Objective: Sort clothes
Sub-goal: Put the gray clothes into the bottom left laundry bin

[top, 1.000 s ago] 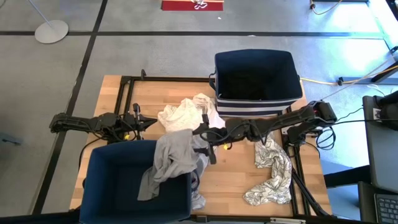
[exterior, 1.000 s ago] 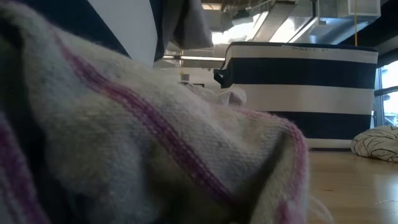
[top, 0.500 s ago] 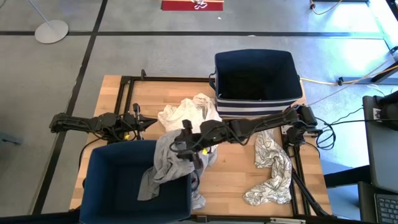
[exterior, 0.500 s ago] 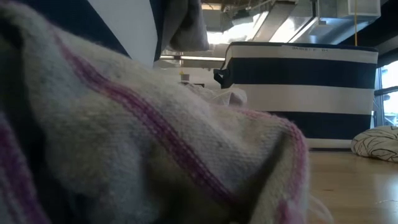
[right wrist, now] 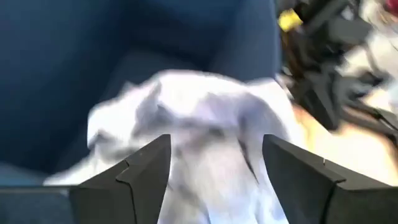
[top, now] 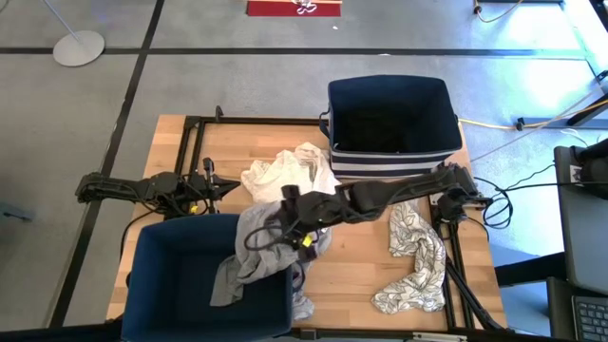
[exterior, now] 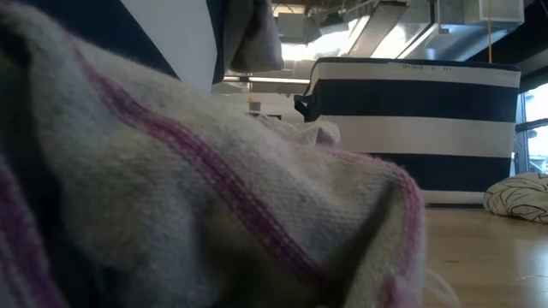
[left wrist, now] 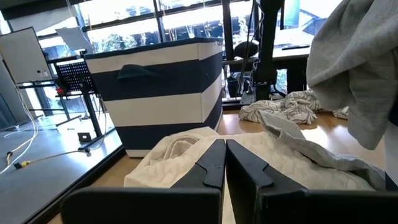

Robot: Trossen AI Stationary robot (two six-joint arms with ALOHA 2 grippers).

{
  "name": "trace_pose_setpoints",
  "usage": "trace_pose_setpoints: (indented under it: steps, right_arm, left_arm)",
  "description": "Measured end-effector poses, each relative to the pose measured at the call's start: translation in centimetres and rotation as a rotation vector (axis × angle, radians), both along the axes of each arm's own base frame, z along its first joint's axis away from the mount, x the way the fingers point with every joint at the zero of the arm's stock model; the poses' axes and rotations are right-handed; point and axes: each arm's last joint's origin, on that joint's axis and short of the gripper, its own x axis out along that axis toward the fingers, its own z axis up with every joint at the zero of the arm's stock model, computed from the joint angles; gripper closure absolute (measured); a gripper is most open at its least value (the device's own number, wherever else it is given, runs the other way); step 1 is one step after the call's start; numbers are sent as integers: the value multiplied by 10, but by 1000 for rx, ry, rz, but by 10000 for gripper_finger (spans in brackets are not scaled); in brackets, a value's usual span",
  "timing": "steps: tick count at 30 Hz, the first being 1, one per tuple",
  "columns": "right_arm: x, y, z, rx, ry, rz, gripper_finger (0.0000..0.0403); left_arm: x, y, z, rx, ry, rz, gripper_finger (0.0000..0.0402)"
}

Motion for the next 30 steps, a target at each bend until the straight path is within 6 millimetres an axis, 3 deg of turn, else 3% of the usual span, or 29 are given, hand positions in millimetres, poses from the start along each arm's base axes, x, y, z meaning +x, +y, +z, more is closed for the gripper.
trace_pose_setpoints:
  steps: [4, 8, 11, 15, 20, 23, 30]
  right_arm:
    - [-18, 5, 16, -62, 103, -85, 150]
    - [-35, 7, 14, -79, 234, -163, 150]
    - [-40, 4, -5, -95, 330, -235, 150]
    - [-36, 2, -50, -161, 418, -311, 150]
    - [-26, 1, -100, -89, 315, -270, 150]
    - [-21, 2, -119, 1, 233, -217, 150]
    - [-12, 4, -110, -3, 72, -214, 150]
  left_arm:
    - [0, 0, 0, 0, 1, 0, 399]
    - [0, 0, 0, 0, 1, 0, 399]
    - [0, 0, 0, 0, 2, 0, 399]
    - [0, 0, 0, 0, 2, 0, 399]
    - [0, 0, 0, 0, 2, 0, 399]
    - [0, 0, 0, 0, 2, 0, 399]
    - [0, 0, 0, 0, 2, 0, 399]
